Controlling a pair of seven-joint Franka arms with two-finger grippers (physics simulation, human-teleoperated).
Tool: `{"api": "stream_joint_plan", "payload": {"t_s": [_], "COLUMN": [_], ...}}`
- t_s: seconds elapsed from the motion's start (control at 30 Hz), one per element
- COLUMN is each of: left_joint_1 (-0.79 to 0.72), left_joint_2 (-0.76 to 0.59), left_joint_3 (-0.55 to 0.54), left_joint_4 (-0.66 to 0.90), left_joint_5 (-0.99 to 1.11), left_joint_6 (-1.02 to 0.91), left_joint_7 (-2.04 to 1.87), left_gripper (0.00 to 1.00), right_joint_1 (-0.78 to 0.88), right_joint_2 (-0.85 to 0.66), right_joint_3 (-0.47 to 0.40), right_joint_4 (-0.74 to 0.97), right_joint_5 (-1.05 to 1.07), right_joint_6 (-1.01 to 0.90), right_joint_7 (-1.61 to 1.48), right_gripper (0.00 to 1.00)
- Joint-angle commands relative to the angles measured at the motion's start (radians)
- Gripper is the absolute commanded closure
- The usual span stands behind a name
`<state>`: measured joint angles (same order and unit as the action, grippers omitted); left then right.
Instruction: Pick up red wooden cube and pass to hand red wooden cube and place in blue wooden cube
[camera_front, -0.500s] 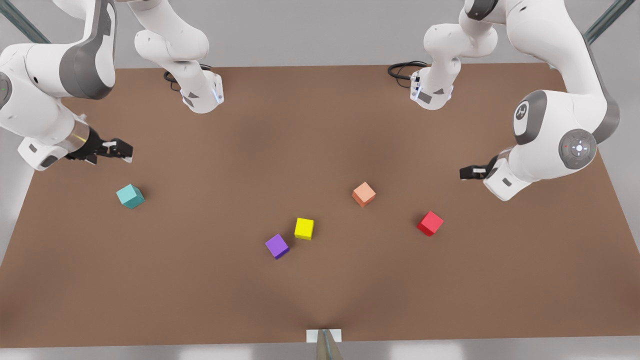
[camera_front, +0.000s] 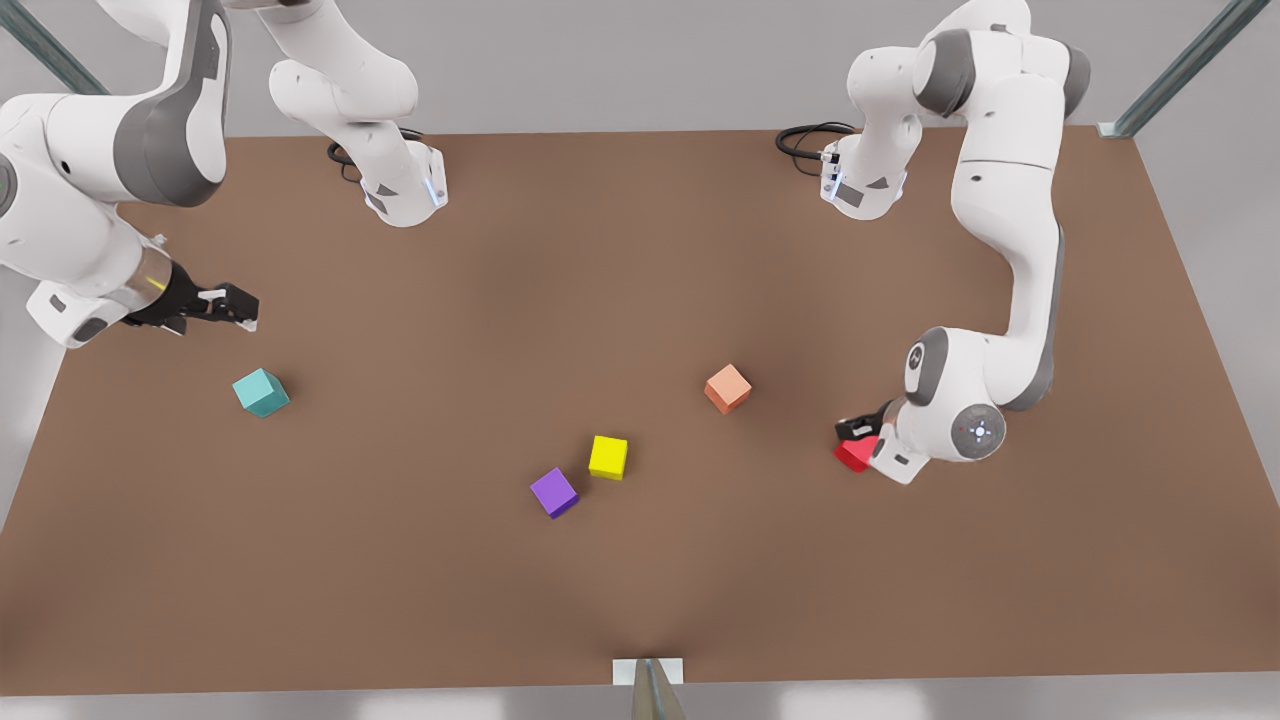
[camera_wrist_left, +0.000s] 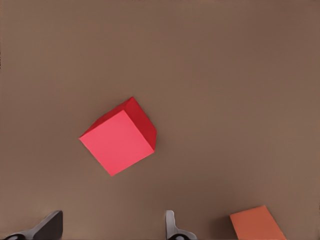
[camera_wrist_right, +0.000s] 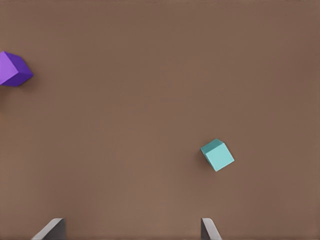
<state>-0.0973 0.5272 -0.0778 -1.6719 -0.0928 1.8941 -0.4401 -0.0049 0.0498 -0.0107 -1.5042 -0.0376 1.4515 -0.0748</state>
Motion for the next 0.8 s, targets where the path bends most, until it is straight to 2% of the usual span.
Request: {"api": "stream_joint_plan", "payload": {"t_s": [0.0,0.13,0.17,0.27,0.77], "left_joint_1": [0.001,0.011,0.016,0.019,0.019], "left_joint_2": [-0.012,-0.003,-0.003,0.005,0.039], "left_joint_3": [0.001,0.013,0.013,0.013,0.013], "left_joint_4": [-0.034,-0.095,-0.132,-0.140,-0.140], "left_joint_5": [-0.030,-0.035,-0.036,-0.064,-0.021], "left_joint_6": [0.264,0.322,0.391,0.436,0.408], "left_joint_7": [-0.798,-0.810,-0.793,-0.793,-0.686], "left_gripper": [0.00,0.00,0.00,0.00,0.00], "right_joint_1": [0.014,0.014,0.014,0.014,0.031], "right_joint_2": [0.004,0.010,0.010,0.010,0.025], "right_joint_3": [0.001,0.001,0.001,0.001,0.001], "right_joint_4": [0.001,0.002,0.002,0.001,0.002], "right_joint_5": [-0.002,-0.001,-0.001,-0.001,-0.002], "right_joint_6": [-0.008,-0.017,-0.017,-0.025,-0.042], "right_joint_7": [-0.017,-0.019,-0.020,-0.020,-0.017], "right_gripper": [0.00,0.00,0.00,0.00,0.00]}}
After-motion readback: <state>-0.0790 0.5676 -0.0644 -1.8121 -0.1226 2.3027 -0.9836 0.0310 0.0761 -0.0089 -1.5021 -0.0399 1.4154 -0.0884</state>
